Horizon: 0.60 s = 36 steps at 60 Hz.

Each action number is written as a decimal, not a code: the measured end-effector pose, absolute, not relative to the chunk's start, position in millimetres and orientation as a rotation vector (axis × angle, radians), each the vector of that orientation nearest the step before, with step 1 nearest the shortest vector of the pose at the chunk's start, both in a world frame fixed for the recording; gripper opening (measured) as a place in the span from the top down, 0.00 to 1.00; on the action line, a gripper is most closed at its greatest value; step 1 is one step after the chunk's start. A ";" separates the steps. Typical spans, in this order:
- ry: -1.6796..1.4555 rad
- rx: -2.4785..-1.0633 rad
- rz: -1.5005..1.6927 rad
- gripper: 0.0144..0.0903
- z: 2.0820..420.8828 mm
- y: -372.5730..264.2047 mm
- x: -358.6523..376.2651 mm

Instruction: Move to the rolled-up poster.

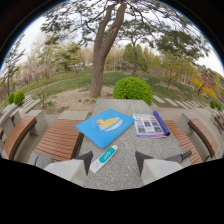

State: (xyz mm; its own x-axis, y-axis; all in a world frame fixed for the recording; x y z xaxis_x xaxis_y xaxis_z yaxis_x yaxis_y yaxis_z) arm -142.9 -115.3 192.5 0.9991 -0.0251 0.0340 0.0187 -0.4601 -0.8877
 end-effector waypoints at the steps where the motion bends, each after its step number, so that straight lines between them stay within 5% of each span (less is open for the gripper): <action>1: 0.004 -2.047 -0.050 0.08 189.8 -112.0 -142.7; 36: 0.085 -2.073 -0.148 0.08 171.6 -96.2 -40.9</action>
State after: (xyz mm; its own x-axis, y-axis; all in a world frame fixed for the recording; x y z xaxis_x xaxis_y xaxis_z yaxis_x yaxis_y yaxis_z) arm -40.9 -96.2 171.6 0.9900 -0.1228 0.0694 0.0011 -0.4852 -0.8744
